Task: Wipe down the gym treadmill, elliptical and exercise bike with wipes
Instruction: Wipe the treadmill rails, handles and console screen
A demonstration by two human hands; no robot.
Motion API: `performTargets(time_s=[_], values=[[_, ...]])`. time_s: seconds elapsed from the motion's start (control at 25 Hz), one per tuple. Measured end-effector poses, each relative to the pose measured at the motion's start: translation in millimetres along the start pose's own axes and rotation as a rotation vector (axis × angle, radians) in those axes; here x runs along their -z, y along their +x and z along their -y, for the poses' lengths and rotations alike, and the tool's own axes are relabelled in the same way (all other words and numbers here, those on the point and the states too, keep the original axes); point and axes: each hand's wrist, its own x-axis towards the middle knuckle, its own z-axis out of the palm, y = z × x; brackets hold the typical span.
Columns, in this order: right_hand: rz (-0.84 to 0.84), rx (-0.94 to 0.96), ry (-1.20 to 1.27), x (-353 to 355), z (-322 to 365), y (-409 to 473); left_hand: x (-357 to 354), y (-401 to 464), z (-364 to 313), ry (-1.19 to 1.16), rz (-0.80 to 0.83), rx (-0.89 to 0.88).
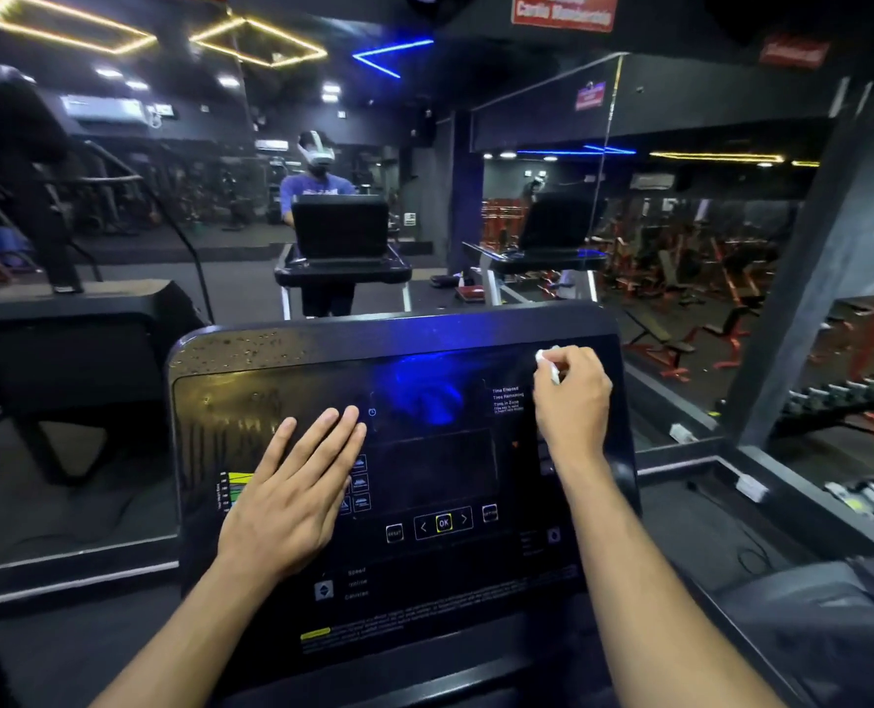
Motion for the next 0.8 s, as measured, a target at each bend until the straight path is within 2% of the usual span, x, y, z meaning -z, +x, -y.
performTargets(time_s=[0.08,0.2,0.32,0.48,0.56,0.68,0.8], values=[[0.049,0.131,0.073,-23,21,-16,0,0,-2,-0.002,0.01,0.012],[0.319,0.444,0.16,-54,64,-59,5,4,-2,0.008,0.038,0.014],[0.516,0.612,0.237,-50,58,-49,6,-6,-15,-0.072,0.016,0.219],[0.501,0.801,0.231,-22,25,1,-9,-54,-69,-0.175,-0.007,0.623],[0.486,0.916,0.171,-25,34,15,-16,-75,-100,-0.198,0.028,0.767],[0.519,1.115,0.057,-57,62,14,-21,-86,-127,-0.182,0.056,0.885],[0.609,1.17,0.035,-78,64,-24,-19,-91,-129,-0.159,0.071,0.888]])
